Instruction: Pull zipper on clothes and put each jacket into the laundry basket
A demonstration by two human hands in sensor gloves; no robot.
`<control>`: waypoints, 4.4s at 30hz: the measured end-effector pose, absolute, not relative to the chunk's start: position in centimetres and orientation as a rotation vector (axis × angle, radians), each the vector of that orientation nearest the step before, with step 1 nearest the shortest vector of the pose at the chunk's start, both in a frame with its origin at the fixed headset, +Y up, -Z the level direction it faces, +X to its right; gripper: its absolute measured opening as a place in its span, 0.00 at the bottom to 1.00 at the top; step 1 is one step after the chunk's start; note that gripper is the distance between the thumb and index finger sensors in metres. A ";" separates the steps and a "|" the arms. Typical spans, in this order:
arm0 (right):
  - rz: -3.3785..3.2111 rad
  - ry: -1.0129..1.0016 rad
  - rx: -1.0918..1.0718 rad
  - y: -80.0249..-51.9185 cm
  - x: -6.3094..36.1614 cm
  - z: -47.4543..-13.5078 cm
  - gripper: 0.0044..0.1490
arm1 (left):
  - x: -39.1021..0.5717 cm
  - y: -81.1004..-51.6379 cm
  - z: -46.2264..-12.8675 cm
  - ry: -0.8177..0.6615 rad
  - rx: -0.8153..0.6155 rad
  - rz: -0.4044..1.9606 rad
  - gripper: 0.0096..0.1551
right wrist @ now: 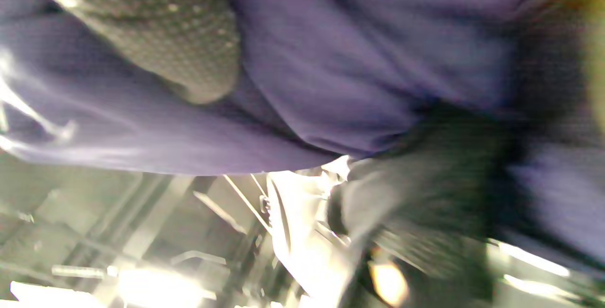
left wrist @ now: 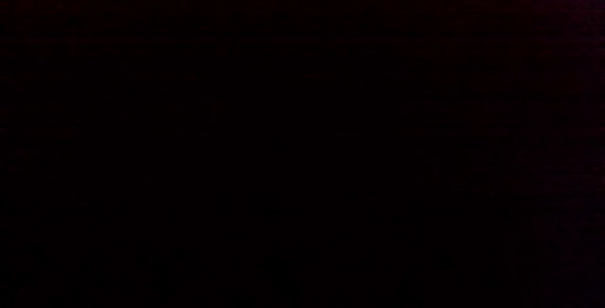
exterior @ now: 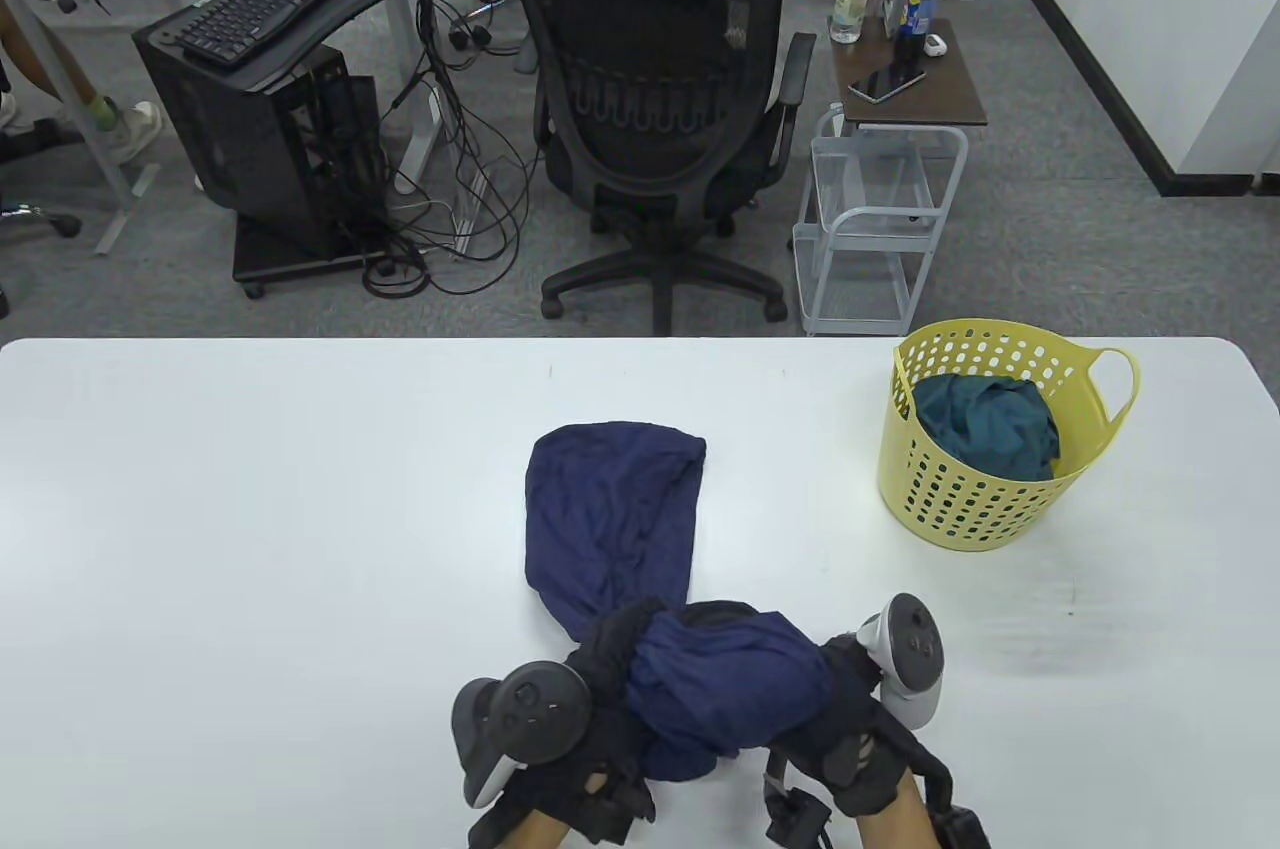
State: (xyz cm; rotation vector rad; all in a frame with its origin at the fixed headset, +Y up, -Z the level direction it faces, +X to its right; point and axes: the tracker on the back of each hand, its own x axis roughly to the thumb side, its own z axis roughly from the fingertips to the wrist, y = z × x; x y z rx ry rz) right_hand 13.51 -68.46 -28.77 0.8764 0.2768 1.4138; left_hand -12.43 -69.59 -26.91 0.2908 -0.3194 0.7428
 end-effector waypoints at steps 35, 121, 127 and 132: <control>1.662 0.387 0.733 -71.9 13.3 -30.4 0.68 | -12.5 -68.0 -25.9 -0.597 0.116 0.712 0.59; 1.677 0.076 0.301 -71.8 12.4 -29.4 0.43 | -14.3 -72.9 -28.7 -0.415 0.000 1.217 0.50; 1.860 -0.385 0.133 -64.2 20.2 -29.2 0.50 | -18.0 -72.9 -29.7 -0.206 0.121 0.965 0.48; 2.249 -0.814 -0.191 -57.9 25.9 -31.7 0.49 | -19.8 -73.4 -30.2 -0.099 0.131 0.853 0.47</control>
